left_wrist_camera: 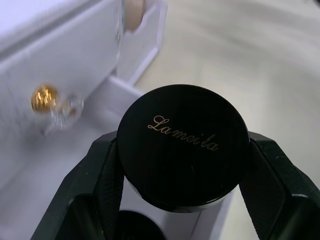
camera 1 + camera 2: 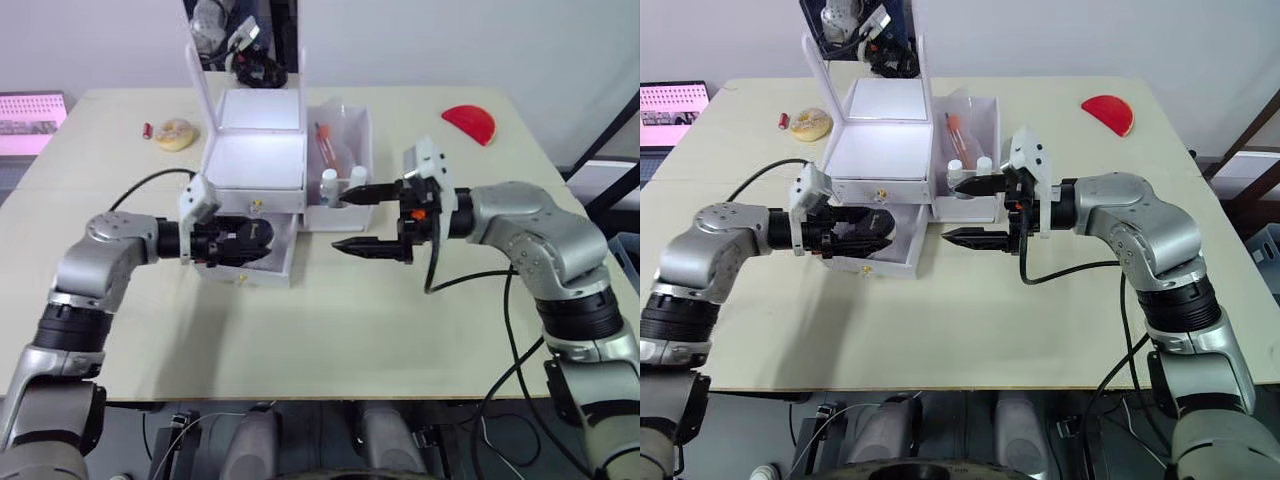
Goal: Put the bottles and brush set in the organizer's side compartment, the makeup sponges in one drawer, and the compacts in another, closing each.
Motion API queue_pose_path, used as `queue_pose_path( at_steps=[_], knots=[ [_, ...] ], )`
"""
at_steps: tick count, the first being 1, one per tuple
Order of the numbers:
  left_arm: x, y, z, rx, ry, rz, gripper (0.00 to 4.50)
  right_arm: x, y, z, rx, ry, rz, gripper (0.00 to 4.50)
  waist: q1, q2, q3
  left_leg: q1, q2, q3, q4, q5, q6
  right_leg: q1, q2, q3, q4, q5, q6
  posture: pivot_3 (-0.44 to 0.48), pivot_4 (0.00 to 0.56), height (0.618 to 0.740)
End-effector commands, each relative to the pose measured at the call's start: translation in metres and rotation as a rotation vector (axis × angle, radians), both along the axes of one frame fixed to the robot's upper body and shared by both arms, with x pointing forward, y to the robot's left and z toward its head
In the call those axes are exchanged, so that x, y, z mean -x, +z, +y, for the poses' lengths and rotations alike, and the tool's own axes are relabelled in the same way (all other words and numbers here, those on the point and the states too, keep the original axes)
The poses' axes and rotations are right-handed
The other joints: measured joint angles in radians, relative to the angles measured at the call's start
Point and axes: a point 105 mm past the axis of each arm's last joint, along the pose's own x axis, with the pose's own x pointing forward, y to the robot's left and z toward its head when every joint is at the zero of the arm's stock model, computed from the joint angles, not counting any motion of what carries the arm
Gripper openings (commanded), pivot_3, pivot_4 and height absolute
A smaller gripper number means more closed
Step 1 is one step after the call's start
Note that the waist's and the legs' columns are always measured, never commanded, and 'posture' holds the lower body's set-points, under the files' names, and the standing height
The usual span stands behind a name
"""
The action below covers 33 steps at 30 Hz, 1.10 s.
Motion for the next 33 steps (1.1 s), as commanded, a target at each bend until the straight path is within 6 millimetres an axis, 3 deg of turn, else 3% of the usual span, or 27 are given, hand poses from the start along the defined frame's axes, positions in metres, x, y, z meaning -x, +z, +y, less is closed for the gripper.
queue_pose_path(
  at_steps=[1,7,23,24,26,33],
  knots=[
    [-0.005,0.007,-0.001,-0.009,-0.018,-0.049,2.66,0.002,0.016,0.004,-0.024,0.012,-0.070,4.50,0.003,0.000,0.000,0.000,0.000,0.000,0.000,0.000,0.000,0.000,0.000,0.000,0.000,0.000,0.000,0.000,0.150,0.739],
    [-0.011,0.003,-0.011,-0.011,-0.039,-0.055,2.66,0.003,0.014,0.004,-0.038,-0.012,-0.071,4.50,0.010,0.000,0.000,-0.001,0.000,0.000,0.001,0.000,0.000,0.000,0.000,0.000,0.000,0.000,0.000,0.000,0.150,0.739],
    [-0.010,0.002,-0.011,-0.051,-0.076,-0.021,2.66,0.001,0.017,0.005,-0.055,-0.047,-0.093,4.50,0.005,0.000,0.000,-0.001,0.000,0.000,0.001,0.000,0.000,0.000,0.000,0.000,0.000,0.000,0.000,0.000,0.150,0.739],
    [-0.011,0.002,-0.011,-0.048,-0.074,-0.020,3.69,0.001,0.017,0.005,-0.056,-0.048,-0.094,4.50,0.005,0.000,0.000,-0.001,0.000,0.000,0.001,0.000,0.000,0.000,0.000,0.000,0.000,0.000,0.000,0.000,0.150,0.739],
    [-0.012,0.004,-0.010,-0.053,-0.068,-0.028,4.48,0.001,0.018,0.006,-0.056,-0.050,-0.095,4.50,0.005,0.000,0.000,-0.001,0.000,0.000,0.001,0.000,0.000,0.000,0.000,0.000,0.000,0.000,0.000,0.000,0.150,0.739],
    [-0.015,0.017,-0.009,-0.025,-0.060,-0.042,4.48,-0.001,0.018,0.005,-0.057,-0.057,-0.099,4.50,0.005,0.000,0.000,-0.001,0.000,0.000,0.001,0.000,0.000,0.000,0.000,0.000,0.000,0.000,0.000,0.000,0.150,0.739]
  ],
)
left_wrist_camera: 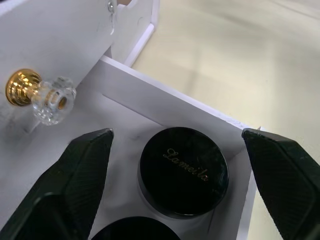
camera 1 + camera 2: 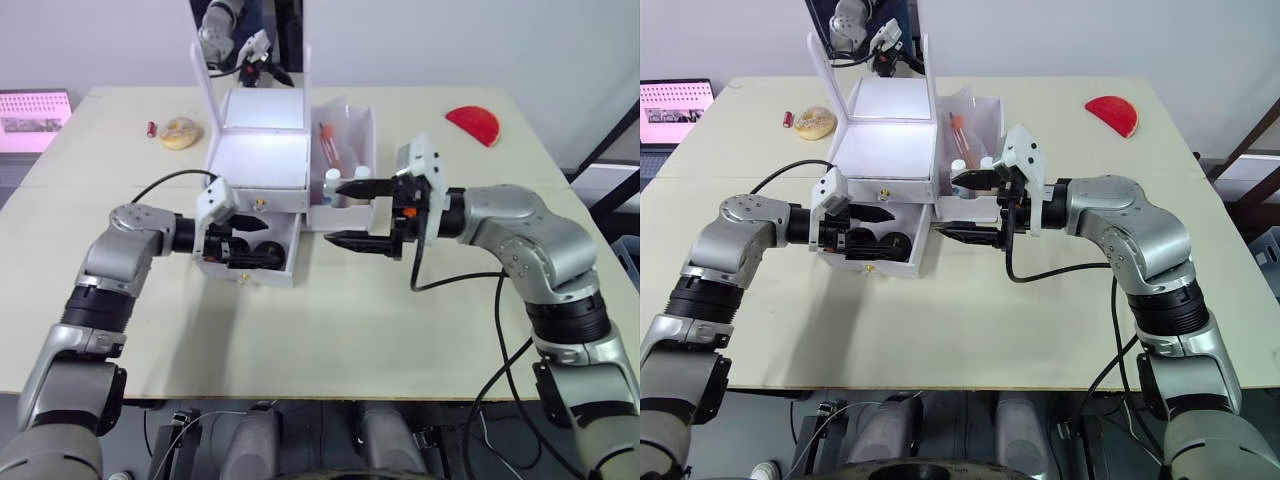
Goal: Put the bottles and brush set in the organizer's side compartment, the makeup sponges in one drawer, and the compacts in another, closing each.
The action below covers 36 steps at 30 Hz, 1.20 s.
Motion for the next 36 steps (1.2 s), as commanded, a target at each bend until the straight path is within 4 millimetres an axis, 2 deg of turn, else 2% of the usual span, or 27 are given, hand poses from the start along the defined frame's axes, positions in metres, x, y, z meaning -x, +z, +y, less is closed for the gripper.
queue_pose_path(
  at_steps=[1,4,7,8,10,13,17,21,27,36],
  knots=[
    [-0.003,0.027,0.002,0.038,0.002,-0.066,4.48,0.003,0.015,0.000,-0.026,0.003,-0.063,4.50,0.000,0.000,0.000,0.000,0.000,0.000,0.000,0.000,0.000,0.000,0.000,0.000,0.000,0.000,0.000,0.000,0.150,0.739],
    [-0.001,0.042,0.010,0.069,0.016,-0.075,4.48,0.003,0.016,0.000,-0.027,0.001,-0.066,4.50,-0.001,0.000,0.000,0.000,0.000,0.000,0.000,0.000,0.000,0.000,0.000,0.000,0.000,0.000,0.000,0.000,0.150,0.739],
    [0.010,0.061,0.028,0.099,0.023,-0.072,4.48,0.003,0.016,-0.002,-0.031,-0.012,-0.071,4.50,-0.004,0.000,0.000,0.000,0.000,0.000,0.000,0.000,0.000,0.000,0.000,0.000,0.000,0.000,0.000,0.000,0.150,0.739],
    [0.016,0.066,0.032,0.105,0.021,-0.066,4.24,0.004,0.016,-0.003,-0.032,-0.016,-0.072,4.50,-0.005,0.000,0.000,0.000,0.000,0.000,0.000,0.000,0.000,-0.001,0.000,0.000,0.000,0.000,0.000,0.000,0.150,0.739],
    [0.027,0.068,0.038,0.103,0.006,-0.040,3.56,0.005,0.016,-0.005,-0.033,-0.022,-0.071,4.50,-0.005,0.000,0.000,0.000,0.000,0.000,-0.001,0.000,0.000,-0.001,0.000,0.000,0.000,0.000,0.001,0.000,0.150,0.739],
    [0.045,0.059,0.049,0.049,-0.005,0.008,2.06,0.008,0.014,-0.007,-0.036,-0.032,-0.065,4.50,-0.004,0.001,0.000,0.000,0.000,0.000,-0.002,0.000,0.000,-0.001,0.000,0.000,0.000,-0.001,0.001,0.000,0.150,0.739],
    [0.059,0.042,0.060,-0.044,-0.003,0.046,0.03,0.011,0.012,-0.009,-0.040,-0.042,-0.059,4.50,-0.003,0.000,0.001,0.000,0.000,0.000,-0.002,0.000,0.000,-0.001,0.000,0.000,0.000,-0.003,-0.002,0.000,0.150,0.739],
    [0.058,0.018,0.065,-0.156,0.014,0.034,0.03,0.013,0.010,-0.009,-0.045,-0.047,-0.053,4.50,0.003,0.001,0.001,0.000,0.000,0.000,-0.001,0.000,0.000,-0.001,0.000,0.000,0.001,-0.003,-0.003,0.000,0.150,0.739],
    [0.052,-0.012,0.057,-0.251,0.017,0.017,0.03,0.014,0.010,-0.009,-0.046,-0.057,-0.052,4.50,0.001,0.001,0.001,0.000,0.000,0.000,0.000,0.000,0.000,-0.001,0.000,0.000,0.001,-0.002,-0.004,0.000,0.150,0.739],
    [0.011,-0.008,0.035,-0.200,0.157,-0.100,0.03,0.015,0.010,-0.012,-0.042,-0.071,-0.050,4.50,0.003,0.000,0.001,0.000,0.000,0.000,0.000,0.000,0.000,-0.001,0.000,0.000,0.001,-0.001,-0.002,0.000,0.150,0.739]
  ],
)
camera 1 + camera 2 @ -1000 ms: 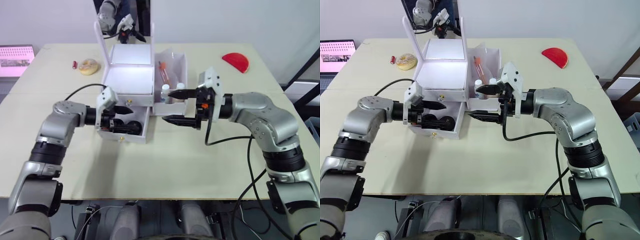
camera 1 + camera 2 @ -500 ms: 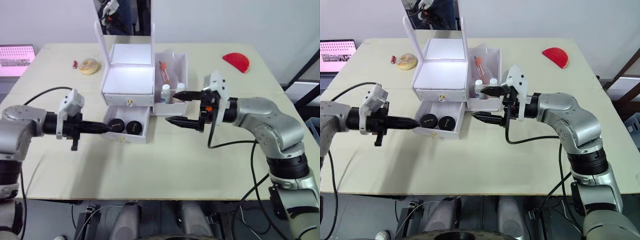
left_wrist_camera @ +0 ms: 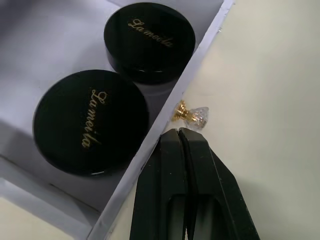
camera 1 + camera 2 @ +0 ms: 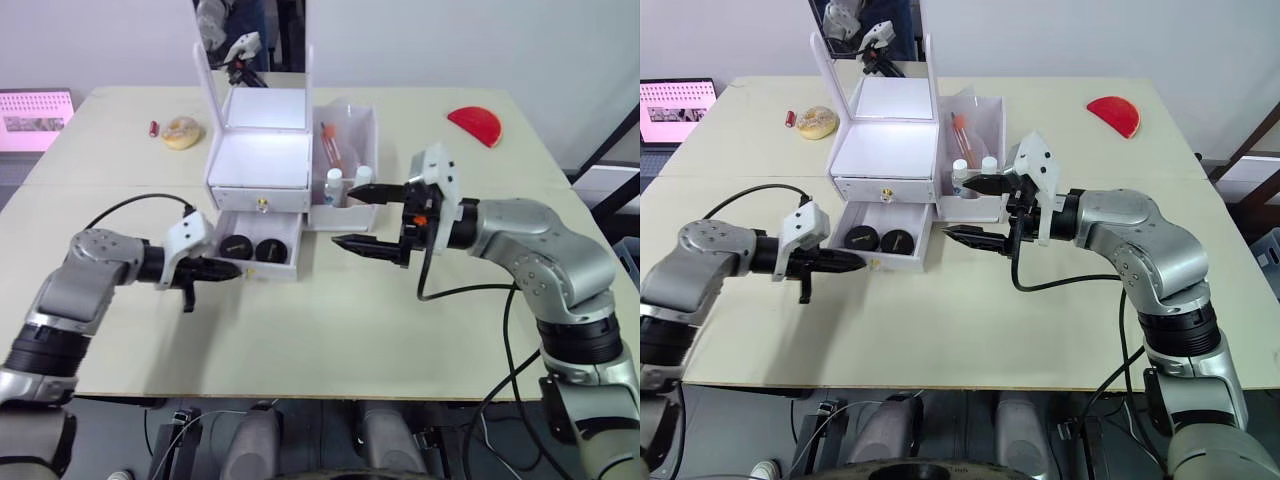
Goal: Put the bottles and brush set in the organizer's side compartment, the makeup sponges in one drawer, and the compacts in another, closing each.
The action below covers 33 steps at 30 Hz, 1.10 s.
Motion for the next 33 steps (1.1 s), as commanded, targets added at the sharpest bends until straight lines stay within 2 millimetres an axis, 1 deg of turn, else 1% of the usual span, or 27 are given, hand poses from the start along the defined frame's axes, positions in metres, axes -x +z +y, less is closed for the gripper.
queue_pose_path(
  at_steps=[1,4,7,9,13,17,22,27,29,33],
  knots=[
    [-0.011,0.004,-0.002,-0.021,0.032,-0.054,0.03,0.005,0.012,-0.001,-0.019,0.005,-0.053,4.50,-0.001,0.000,0.000,0.000,0.000,0.000,0.000,0.000,0.000,0.000,0.000,0.000,0.000,0.000,0.000,0.000,0.150,0.739],
    [-0.018,0.000,-0.005,-0.020,0.059,-0.076,0.03,0.005,0.012,-0.001,-0.020,0.003,-0.053,4.50,-0.005,0.000,0.000,0.001,0.000,0.000,-0.001,0.000,0.000,0.000,0.000,0.000,0.000,0.001,0.001,0.000,0.150,0.739],
    [-0.034,-0.001,-0.013,0.014,0.109,-0.127,0.03,0.006,0.012,-0.001,-0.022,0.002,-0.052,4.50,0.002,0.000,0.000,0.001,0.000,0.000,-0.001,0.000,0.000,0.000,0.000,0.000,0.001,0.001,0.002,0.000,0.150,0.739],
    [-0.040,-0.001,-0.015,0.022,0.130,-0.149,0.03,0.006,0.012,0.000,-0.024,0.002,-0.051,4.50,0.003,0.000,0.000,0.000,0.000,0.000,0.001,0.000,0.000,0.000,0.000,0.000,0.000,0.001,0.002,0.000,0.150,0.739],
    [-0.060,0.003,-0.018,0.062,0.205,-0.222,0.03,0.007,0.012,0.001,-0.024,0.002,-0.048,4.50,0.003,0.000,0.000,0.001,0.000,0.000,0.001,0.000,0.000,0.001,0.000,0.000,0.000,0.001,0.002,0.000,0.150,0.739],
    [-0.069,0.001,-0.022,0.078,0.230,-0.245,0.03,0.007,0.011,0.000,-0.021,0.001,-0.046,4.50,0.002,0.000,0.000,0.001,0.000,0.000,0.001,0.000,0.000,0.001,0.000,0.000,0.000,0.001,0.002,0.000,0.150,0.739],
    [-0.072,0.002,-0.026,0.090,0.235,-0.257,0.03,0.007,0.011,0.001,-0.018,0.001,-0.044,4.50,0.005,0.000,0.000,0.001,0.000,0.000,0.001,0.001,-0.001,0.003,0.000,0.000,0.000,0.001,0.001,0.000,0.150,0.739],
    [-0.070,0.003,-0.029,0.098,0.225,-0.258,0.03,0.008,0.011,0.000,-0.017,-0.003,-0.042,4.50,0.005,0.000,0.000,0.002,0.000,-0.001,0.002,0.001,-0.001,0.004,0.000,0.000,0.001,0.001,0.001,0.000,0.150,0.739],
    [-0.065,0.006,-0.026,0.101,0.224,-0.255,0.03,0.009,0.012,-0.002,-0.019,-0.008,-0.044,4.50,0.005,0.000,0.000,0.002,0.000,-0.001,0.002,0.001,-0.001,0.004,0.000,0.000,0.001,0.002,0.001,0.000,0.150,0.739],
    [-0.049,0.016,-0.009,0.112,0.223,-0.241,0.03,0.012,0.016,-0.010,-0.033,-0.014,-0.045,4.50,-0.002,0.000,0.000,0.002,0.000,-0.001,0.001,0.001,-0.001,0.003,0.000,0.000,-0.001,0.001,0.002,0.000,0.150,0.739]
  ],
)
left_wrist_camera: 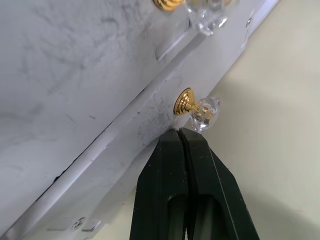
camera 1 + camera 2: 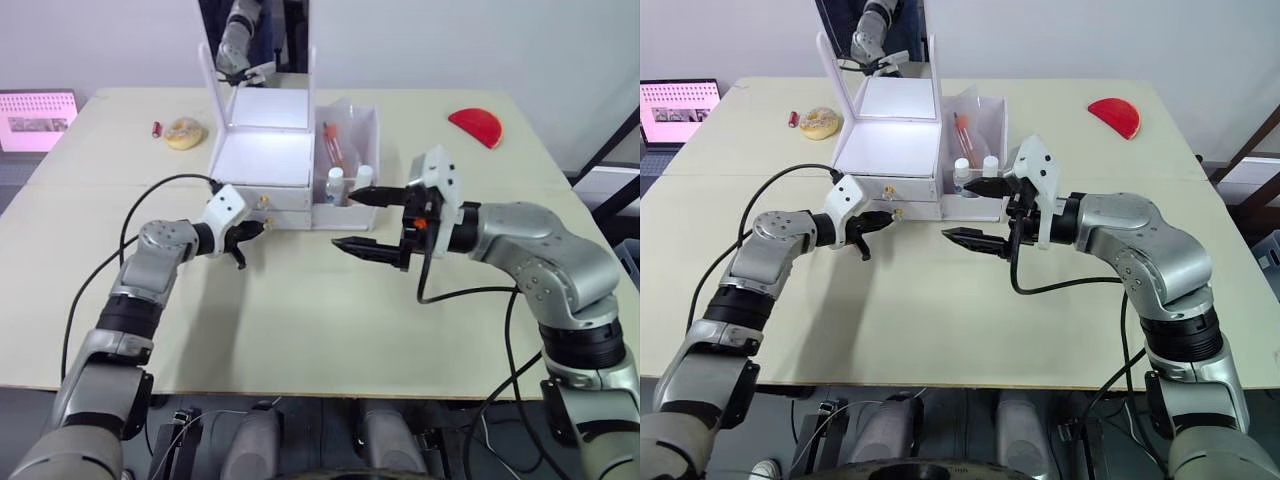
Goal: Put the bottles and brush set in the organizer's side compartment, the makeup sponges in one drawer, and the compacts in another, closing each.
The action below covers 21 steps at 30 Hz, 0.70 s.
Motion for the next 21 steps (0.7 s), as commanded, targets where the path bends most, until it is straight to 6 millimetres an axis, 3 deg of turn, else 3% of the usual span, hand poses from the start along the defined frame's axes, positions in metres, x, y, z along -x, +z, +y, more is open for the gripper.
queue_pose_path(
  at_steps=[1,6,9,12,19,21],
  knots=[
    [0.016,0.032,0.018,0.043,-0.006,-0.043,0.03,0.008,0.017,-0.012,-0.024,-0.007,-0.057,4.50,-0.005,0.000,0.000,0.000,0.000,0.000,0.000,0.000,0.000,0.000,0.000,0.000,0.000,0.000,0.000,0.000,0.150,0.739],
    [0.050,0.061,0.051,0.107,-0.003,-0.039,0.03,0.005,0.020,-0.043,-0.028,-0.102,-0.051,4.50,-0.004,0.000,0.000,-0.001,0.000,0.000,-0.004,0.000,0.000,-0.004,0.000,0.000,0.001,-0.001,0.001,0.000,0.150,0.739],
    [0.069,0.084,0.083,0.175,0.044,-0.080,0.03,0.002,0.014,-0.070,-0.001,-0.197,-0.042,4.50,-0.003,0.000,0.000,-0.001,0.000,0.000,-0.003,0.000,0.001,-0.003,0.000,0.000,-0.001,-0.002,0.000,0.000,0.150,0.739],
    [0.084,0.096,0.114,0.205,0.123,-0.100,0.83,0.002,0.006,-0.094,0.032,-0.274,-0.023,4.50,-0.001,0.000,0.000,-0.001,0.000,0.001,-0.002,0.000,0.001,-0.003,0.000,0.000,-0.001,-0.003,-0.003,0.000,0.150,0.739],
    [0.132,0.092,0.202,0.209,0.426,-0.111,4.45,0.023,-0.017,-0.175,0.081,-0.510,0.022,4.50,-0.002,0.000,0.001,0.000,0.000,0.001,-0.003,0.000,0.001,-0.002,0.000,0.000,-0.001,-0.004,-0.004,0.000,0.150,0.739],
    [0.144,0.093,0.223,0.219,0.507,-0.139,4.49,0.033,-0.025,-0.201,0.093,-0.575,0.039,4.50,0.000,0.000,0.001,-0.001,0.000,0.001,-0.002,0.000,0.001,-0.002,0.000,0.000,-0.001,-0.004,-0.004,0.000,0.150,0.739]
  ],
)
